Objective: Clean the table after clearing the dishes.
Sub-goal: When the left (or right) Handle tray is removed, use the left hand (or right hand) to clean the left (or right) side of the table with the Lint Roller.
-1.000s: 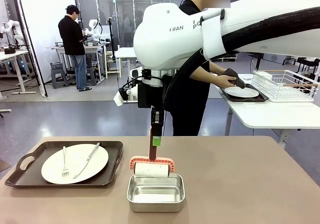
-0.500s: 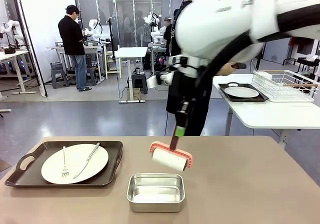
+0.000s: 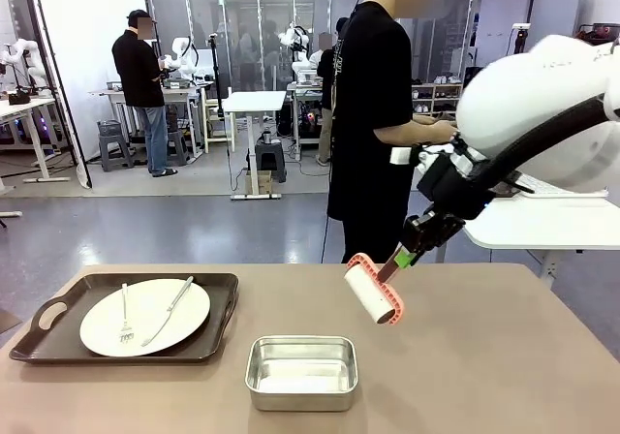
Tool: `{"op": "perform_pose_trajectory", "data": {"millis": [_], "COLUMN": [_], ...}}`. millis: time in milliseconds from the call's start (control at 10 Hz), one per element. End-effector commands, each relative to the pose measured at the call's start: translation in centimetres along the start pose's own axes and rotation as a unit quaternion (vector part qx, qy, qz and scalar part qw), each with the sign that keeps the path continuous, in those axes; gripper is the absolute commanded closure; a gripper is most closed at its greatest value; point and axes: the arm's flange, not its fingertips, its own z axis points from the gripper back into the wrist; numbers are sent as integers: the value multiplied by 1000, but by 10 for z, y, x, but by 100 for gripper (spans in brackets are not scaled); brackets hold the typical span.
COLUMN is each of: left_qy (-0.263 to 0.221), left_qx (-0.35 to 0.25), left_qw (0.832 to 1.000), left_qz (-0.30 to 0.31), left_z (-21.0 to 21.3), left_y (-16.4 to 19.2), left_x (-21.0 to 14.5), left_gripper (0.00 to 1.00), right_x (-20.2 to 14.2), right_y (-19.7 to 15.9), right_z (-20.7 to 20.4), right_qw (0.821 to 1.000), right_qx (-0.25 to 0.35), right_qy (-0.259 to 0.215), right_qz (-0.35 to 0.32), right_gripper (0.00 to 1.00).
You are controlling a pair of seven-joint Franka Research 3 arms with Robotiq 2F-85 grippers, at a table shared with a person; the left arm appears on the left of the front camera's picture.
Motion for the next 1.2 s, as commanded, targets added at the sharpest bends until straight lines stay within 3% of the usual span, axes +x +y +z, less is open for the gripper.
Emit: {"op": "perform_pose_trajectory", "data": {"millis": [0,100,500,600,800,1100], "left_qy": [4,4,4,4,4,4], "left_qx": [-3,-3,-3,-3,-3,-3], "left_qw": [1000,1000,1000,1000,1000,1000], "left_qz": [-4,-4,-4,-4,-4,-4], "left_z": [3,3,3,3,3,3], "left_y": [-1,-1,-1,-1,-1,-1], "left_x": [-3,-3,-3,-3,-3,-3], "left_gripper": [0,0,0,0,0,0], "right_x": [-2,0,0,-2,-1,-6], "right_y": [-6,0,0,-3,-37,-71], "right_z": [-7,0,0,-4,0,-15], "right_qw": [999,1000,1000,1000,990,974], "right_qx": [16,0,0,3,33,81], "right_qy": [-32,0,0,-5,-38,-54], "right_qz": [-21,0,0,-4,-128,-207], "right_gripper": [100,100,100,79,79,79]}}
